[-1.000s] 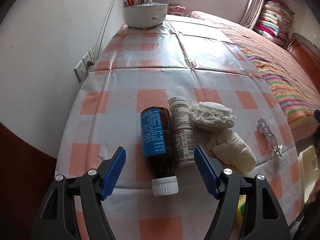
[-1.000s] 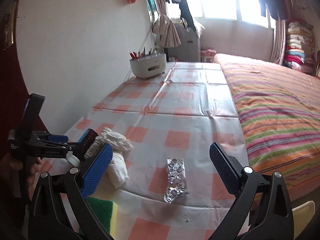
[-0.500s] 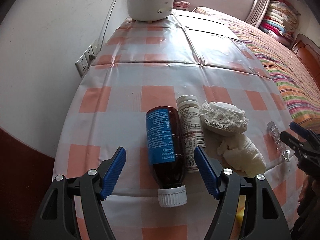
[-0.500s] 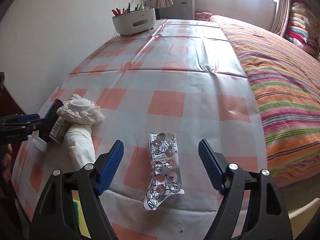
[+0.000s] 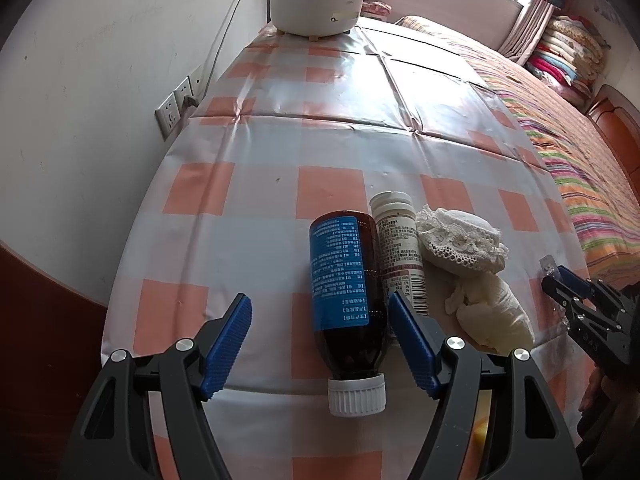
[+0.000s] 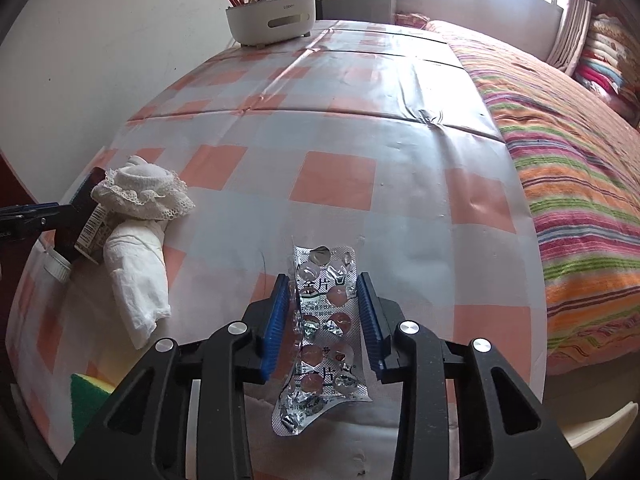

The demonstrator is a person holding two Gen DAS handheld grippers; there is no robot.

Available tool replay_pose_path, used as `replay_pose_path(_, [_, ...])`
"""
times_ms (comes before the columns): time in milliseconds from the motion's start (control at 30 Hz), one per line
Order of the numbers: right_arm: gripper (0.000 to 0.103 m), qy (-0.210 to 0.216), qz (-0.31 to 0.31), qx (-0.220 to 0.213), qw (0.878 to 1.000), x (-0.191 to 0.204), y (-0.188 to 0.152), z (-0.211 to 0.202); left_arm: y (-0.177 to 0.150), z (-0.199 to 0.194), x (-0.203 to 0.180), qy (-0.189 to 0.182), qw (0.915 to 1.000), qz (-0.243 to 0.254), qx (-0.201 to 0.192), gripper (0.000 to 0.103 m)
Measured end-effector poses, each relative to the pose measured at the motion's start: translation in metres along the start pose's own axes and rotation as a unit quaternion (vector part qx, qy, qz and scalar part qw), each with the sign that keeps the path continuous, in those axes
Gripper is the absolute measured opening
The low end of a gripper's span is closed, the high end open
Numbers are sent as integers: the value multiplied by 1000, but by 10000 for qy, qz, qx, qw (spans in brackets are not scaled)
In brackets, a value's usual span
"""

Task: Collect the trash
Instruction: 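Grasp the brown blue-labelled bottle with the left tool while the right tool holds the foil pack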

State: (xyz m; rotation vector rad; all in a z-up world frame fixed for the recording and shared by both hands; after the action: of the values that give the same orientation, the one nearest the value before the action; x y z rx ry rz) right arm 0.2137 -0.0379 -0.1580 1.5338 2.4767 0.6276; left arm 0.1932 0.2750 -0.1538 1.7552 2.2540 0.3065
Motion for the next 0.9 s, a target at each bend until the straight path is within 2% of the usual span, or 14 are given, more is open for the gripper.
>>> replay_pose_path(133, [33, 381, 195, -270, 9987, 8, 3, -23, 0, 2, 0, -9, 10000, 14, 27, 69])
replay_pose_path(300, [33, 655, 237, -471, 9965, 22, 2, -40, 3, 7, 0, -126, 9998, -94, 113, 69])
replay_pose_path(500, [33, 796, 255, -561, 9949, 25, -1, -46, 5, 15, 7, -111, 9989, -361, 279, 69])
replay_pose_path(700, [34, 856, 313, -640, 9938, 21, 1, -51, 2, 27, 13, -356, 9958, -657, 530, 69])
replay_pose_path(900, [34, 926, 357, -635, 9930, 20, 0, -50, 2, 27, 15, -425, 9945, -828, 479, 69])
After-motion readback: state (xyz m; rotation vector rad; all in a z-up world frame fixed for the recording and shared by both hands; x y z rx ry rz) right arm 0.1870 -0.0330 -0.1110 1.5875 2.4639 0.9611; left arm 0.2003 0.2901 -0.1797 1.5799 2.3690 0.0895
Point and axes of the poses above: each gripper's, at about its wrist camera, not at the fingertips, and z roughly the way its jaws point, x to its left, y to its top, the point moved 10 cm from there along z, roughly the way its jaws point, and after that the axes turned 10 degrees about x, right-handed, at the moved point
